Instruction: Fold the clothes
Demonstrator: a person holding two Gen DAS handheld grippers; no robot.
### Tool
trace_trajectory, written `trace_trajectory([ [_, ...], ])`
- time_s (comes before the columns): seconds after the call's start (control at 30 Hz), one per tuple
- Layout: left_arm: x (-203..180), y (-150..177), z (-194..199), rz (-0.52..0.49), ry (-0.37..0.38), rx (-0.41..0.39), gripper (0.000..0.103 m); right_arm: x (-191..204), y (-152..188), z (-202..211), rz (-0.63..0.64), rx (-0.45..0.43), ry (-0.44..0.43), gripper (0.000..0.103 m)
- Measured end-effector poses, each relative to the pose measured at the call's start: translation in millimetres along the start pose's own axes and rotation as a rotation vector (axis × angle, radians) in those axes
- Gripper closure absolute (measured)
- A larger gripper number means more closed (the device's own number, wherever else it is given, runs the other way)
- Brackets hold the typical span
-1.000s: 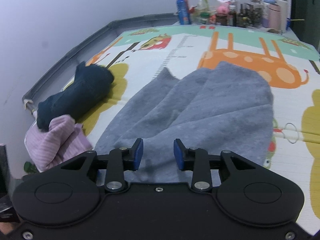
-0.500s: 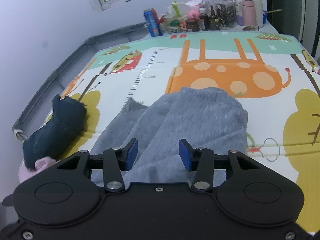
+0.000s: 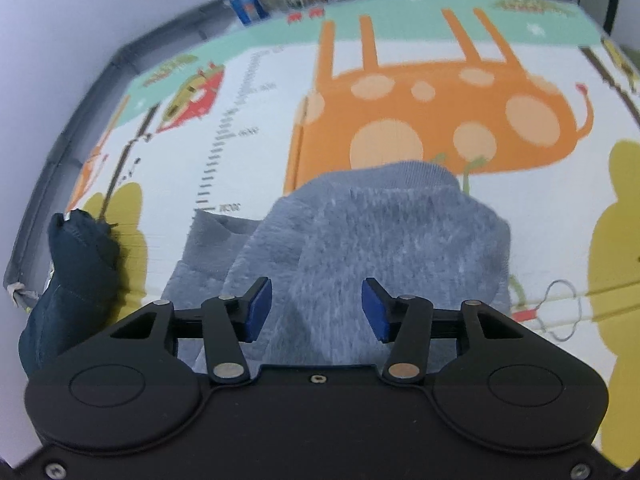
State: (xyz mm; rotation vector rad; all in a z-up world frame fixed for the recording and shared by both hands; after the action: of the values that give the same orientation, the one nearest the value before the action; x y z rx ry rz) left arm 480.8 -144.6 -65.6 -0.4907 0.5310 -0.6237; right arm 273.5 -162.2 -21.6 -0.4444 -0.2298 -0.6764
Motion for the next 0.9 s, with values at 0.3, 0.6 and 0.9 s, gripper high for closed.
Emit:
trace_trajectory([
  [0.3, 22, 14, -6, 0.110, 0.003, 0.045, 0.054, 8, -4, -41, 0.017, 0.050, 0.121, 0.095],
  [0.6, 26, 21, 4, 0.129, 0.011, 0.038, 0.065, -15, -9, -20, -0.046, 0.027, 0.039, 0.102],
  [0.9, 11, 16, -2, 0.032, -0.050, 0.051, 0.034, -3, -12, -15, -0.064, 0.065, 0.028, 0.067],
])
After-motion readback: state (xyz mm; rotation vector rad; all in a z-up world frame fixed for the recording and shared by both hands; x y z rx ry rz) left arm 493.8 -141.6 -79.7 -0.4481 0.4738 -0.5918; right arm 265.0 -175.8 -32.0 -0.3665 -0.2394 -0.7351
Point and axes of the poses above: each gripper's, at about its wrist camera, not at the fingertips, and z roughly against the way its jaws point, x to its left, y to its underside, the point moved 2 cm from there along -z, roughly the way its jaws point, and after that the axes turned 9 degrees about -z, right-handed, at the moved point
